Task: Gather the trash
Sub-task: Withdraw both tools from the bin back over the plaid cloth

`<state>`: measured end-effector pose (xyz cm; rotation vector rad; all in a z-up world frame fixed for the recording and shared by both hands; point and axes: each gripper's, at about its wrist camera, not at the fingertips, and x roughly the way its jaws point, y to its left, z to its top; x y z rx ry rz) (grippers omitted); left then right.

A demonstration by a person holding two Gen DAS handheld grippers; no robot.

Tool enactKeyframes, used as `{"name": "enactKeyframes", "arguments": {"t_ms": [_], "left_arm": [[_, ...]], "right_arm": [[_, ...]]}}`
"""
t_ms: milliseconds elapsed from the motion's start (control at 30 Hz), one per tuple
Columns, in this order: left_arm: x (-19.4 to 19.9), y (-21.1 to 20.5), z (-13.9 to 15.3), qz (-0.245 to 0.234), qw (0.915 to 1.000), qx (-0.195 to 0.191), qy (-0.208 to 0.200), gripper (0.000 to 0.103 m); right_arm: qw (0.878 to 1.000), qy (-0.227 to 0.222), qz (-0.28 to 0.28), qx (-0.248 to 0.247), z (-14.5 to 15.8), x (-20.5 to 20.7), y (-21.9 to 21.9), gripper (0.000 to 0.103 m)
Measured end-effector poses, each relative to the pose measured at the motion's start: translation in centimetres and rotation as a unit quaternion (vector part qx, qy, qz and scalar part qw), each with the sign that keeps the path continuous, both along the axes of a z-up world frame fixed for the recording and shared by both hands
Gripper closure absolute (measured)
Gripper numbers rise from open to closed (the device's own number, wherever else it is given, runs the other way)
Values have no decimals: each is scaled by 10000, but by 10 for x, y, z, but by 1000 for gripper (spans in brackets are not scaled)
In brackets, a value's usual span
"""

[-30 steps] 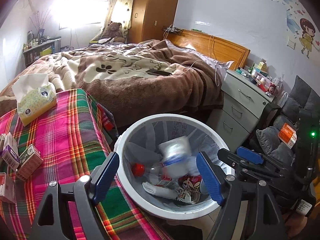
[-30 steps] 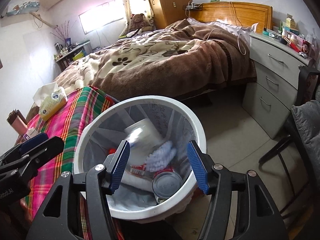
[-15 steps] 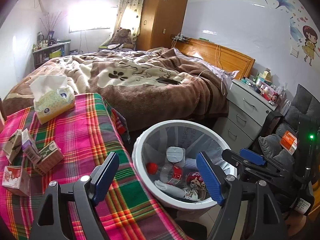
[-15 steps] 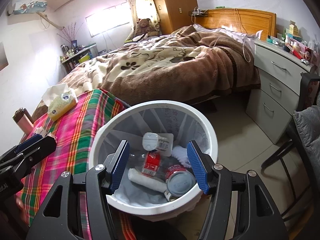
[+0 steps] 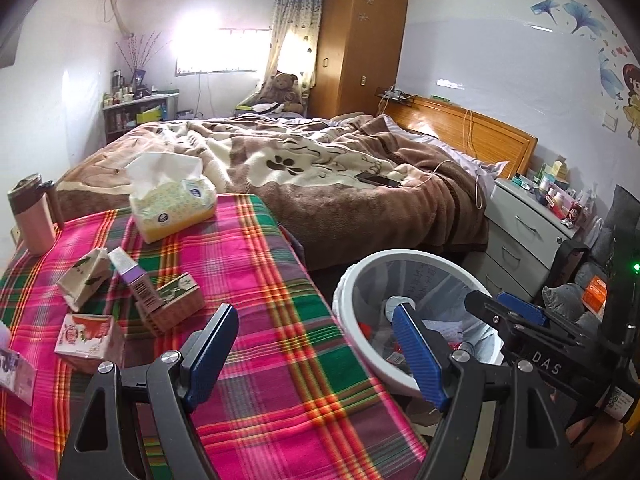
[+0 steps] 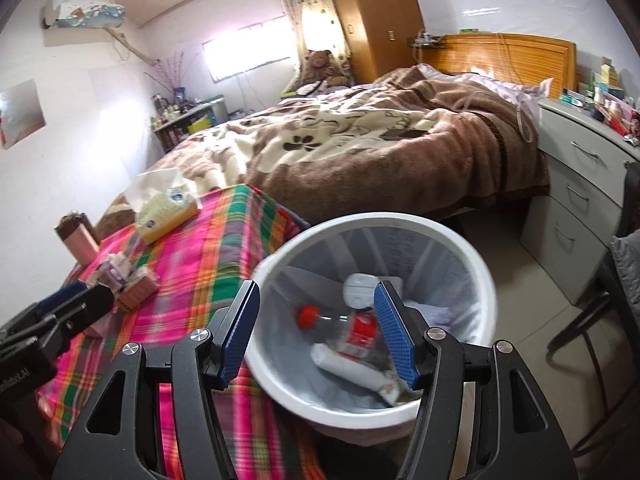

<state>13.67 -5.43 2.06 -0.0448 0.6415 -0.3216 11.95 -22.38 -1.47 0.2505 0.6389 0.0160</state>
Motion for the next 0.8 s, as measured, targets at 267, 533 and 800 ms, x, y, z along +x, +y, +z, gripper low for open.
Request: {"name": "enactKeyframes", "arguments": {"t_ms": [267,533,800], "left_arm": [[-6,53,-3,509,9986,-137,28,24],[-10,112,-8,1151,9933,-136,25,24],[-12,167,-16,1747,9845,-134,104,24]], "right_arm": [[9988,-188,456,-16,5,3,36,42],[9949,-262,968,-95,8,14,75,42],[9887,-184,1478,-193,1,28,115,42]]}}
